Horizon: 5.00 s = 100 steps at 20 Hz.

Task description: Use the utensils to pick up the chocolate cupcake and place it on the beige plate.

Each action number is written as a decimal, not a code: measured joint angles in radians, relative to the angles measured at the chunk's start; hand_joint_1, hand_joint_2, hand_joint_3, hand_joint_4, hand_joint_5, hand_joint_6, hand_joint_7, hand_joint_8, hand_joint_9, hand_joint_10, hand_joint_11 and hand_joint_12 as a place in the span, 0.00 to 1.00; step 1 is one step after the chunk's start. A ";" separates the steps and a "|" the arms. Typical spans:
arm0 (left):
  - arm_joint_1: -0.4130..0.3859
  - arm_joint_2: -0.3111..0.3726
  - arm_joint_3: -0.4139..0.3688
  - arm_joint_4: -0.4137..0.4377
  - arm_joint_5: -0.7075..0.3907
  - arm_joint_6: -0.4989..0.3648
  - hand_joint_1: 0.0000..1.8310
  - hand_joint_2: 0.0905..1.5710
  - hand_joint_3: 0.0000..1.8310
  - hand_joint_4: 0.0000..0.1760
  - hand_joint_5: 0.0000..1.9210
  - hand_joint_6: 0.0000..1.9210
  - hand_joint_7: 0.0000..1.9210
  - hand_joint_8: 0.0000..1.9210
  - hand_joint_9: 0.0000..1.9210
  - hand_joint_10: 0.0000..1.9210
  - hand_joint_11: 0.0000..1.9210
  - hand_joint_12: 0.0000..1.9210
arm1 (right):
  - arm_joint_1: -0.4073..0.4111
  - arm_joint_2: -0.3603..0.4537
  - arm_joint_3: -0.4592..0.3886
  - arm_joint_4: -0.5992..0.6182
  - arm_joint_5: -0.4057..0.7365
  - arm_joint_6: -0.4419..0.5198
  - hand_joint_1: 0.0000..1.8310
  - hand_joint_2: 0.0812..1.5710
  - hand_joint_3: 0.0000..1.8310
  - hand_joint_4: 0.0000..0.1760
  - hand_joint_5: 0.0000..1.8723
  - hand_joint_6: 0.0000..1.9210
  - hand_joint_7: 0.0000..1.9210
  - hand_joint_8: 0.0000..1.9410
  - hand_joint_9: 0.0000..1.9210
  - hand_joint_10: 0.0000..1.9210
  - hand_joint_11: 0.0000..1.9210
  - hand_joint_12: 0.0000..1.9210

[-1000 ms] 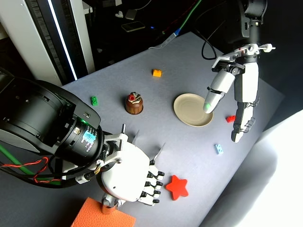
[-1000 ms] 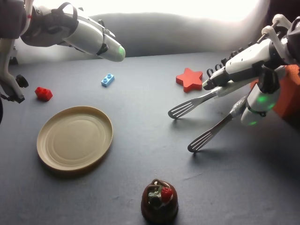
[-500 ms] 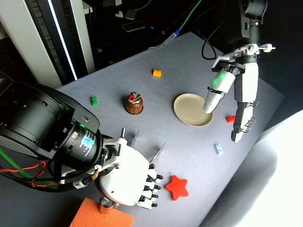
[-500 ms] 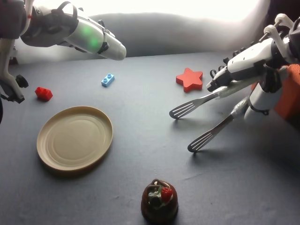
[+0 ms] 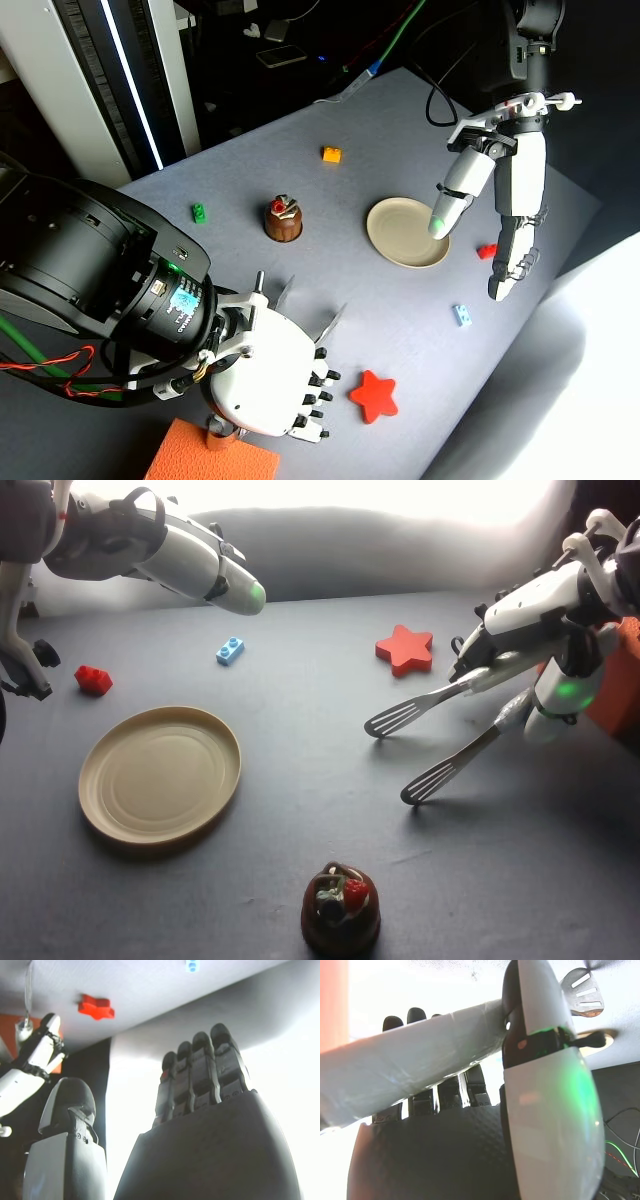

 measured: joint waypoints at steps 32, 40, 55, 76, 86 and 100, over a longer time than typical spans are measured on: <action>-0.003 0.000 0.000 0.000 0.013 0.000 0.28 0.74 0.00 0.00 0.08 0.00 0.07 0.00 0.07 0.00 0.00 0.14 | 0.003 0.011 0.000 -0.003 0.002 0.009 0.73 0.66 0.00 0.00 0.40 0.00 0.44 0.01 0.32 0.33 0.20 0.65; -0.003 0.000 0.000 0.000 0.014 0.001 0.28 0.74 0.00 0.00 0.08 0.00 0.07 0.00 0.07 0.00 0.00 0.13 | 0.003 0.013 -0.003 -0.003 0.002 0.011 0.73 0.73 0.00 0.00 0.43 0.00 0.43 0.63 0.32 0.44 0.21 0.71; -0.005 0.000 0.000 0.000 0.018 0.004 0.29 0.74 0.00 0.00 0.09 0.00 0.09 0.00 0.08 0.00 0.00 0.16 | 0.039 0.038 -0.050 -0.011 0.008 0.029 0.73 0.73 0.00 0.00 0.43 0.04 0.43 0.64 0.31 0.49 0.19 0.75; -0.005 0.000 0.000 0.000 0.019 0.004 0.32 0.73 0.00 0.00 0.09 0.00 0.08 0.00 0.06 0.00 0.00 0.12 | 0.131 0.219 -0.318 -0.024 -0.014 0.276 0.73 0.73 0.00 0.00 0.45 0.00 0.43 0.65 0.32 0.46 0.18 0.73; -0.009 0.000 0.000 0.000 0.021 0.004 0.32 0.74 0.00 0.00 0.09 0.00 0.08 0.00 0.06 0.00 0.00 0.15 | 0.129 0.245 -0.454 -0.113 -0.018 0.399 0.73 0.74 0.00 0.00 0.42 0.00 0.42 0.66 0.32 0.45 0.18 0.72; -0.011 0.000 0.000 0.000 0.026 0.003 0.29 0.74 0.00 0.00 0.08 0.00 0.08 0.00 0.06 0.00 0.00 0.11 | 0.118 0.255 -0.512 -0.200 -0.013 0.432 0.73 0.74 0.00 0.00 0.42 0.00 0.42 0.66 0.30 0.47 0.14 0.75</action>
